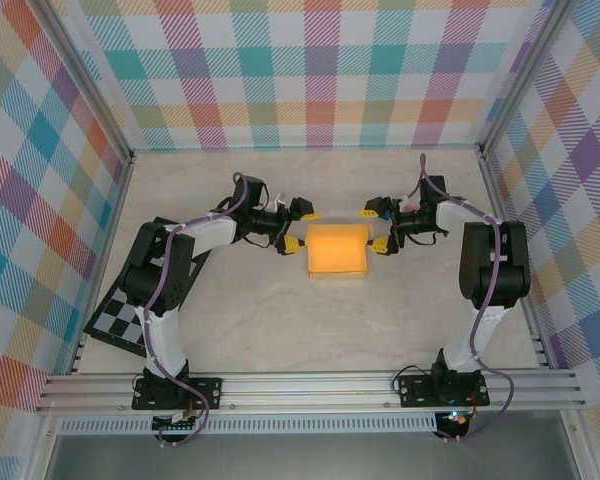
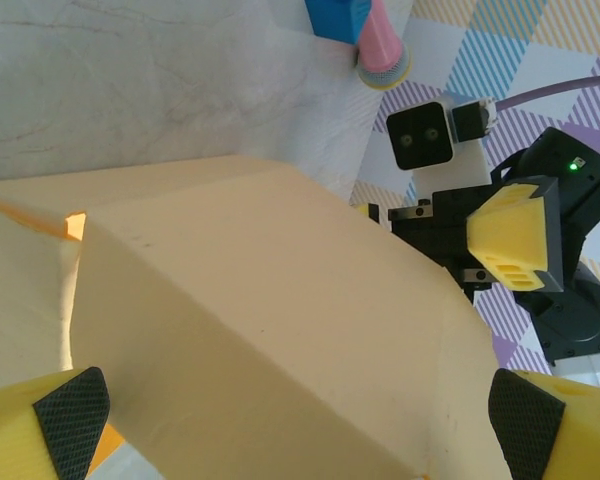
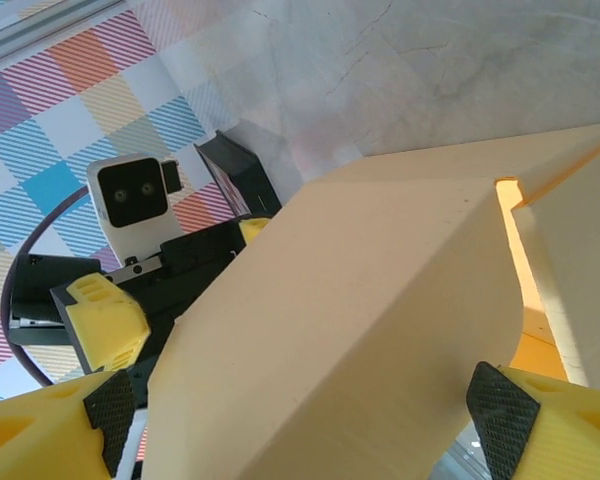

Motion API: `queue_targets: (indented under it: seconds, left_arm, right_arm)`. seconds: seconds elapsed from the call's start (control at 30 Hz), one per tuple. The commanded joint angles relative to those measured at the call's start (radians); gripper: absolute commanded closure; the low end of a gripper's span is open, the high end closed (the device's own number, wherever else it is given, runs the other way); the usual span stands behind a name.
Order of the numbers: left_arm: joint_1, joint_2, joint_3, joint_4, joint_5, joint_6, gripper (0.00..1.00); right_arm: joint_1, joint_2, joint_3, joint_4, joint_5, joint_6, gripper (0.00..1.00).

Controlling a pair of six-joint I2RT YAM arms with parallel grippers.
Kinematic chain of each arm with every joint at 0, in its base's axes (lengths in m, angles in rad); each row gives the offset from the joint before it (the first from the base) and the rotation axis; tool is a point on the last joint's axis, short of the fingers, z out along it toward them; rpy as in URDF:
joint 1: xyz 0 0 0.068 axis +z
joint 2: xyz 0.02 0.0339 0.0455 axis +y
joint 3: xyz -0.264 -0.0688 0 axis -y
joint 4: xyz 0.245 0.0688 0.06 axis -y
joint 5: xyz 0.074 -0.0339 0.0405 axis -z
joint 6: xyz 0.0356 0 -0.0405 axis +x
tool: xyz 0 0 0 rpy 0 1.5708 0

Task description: Fold the paper box

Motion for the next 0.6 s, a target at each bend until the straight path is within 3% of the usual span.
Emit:
queue_targets:
  seconds: [0.0, 0.27, 0.57]
  left_arm:
    - [-0.012, -0.046, 0.024, -0.039, 0.026, 0.025, 0.00]
    - [-0.025, -0.011, 0.070, 0.044, 0.013, -0.034, 0.00]
    - [-0.066, 0.012, 0.040, 0.050, 0.006, -0.011, 0.00]
  right_arm:
    - [0.007, 0.006, -0.003, 0.001, -0.027, -0.008, 0.12]
    - [0.013, 0.010, 0.009, 0.000, -0.029, -0.005, 0.17]
    - [0.015, 0.016, 0.016, -0.053, -0.010, -0.058, 0.28]
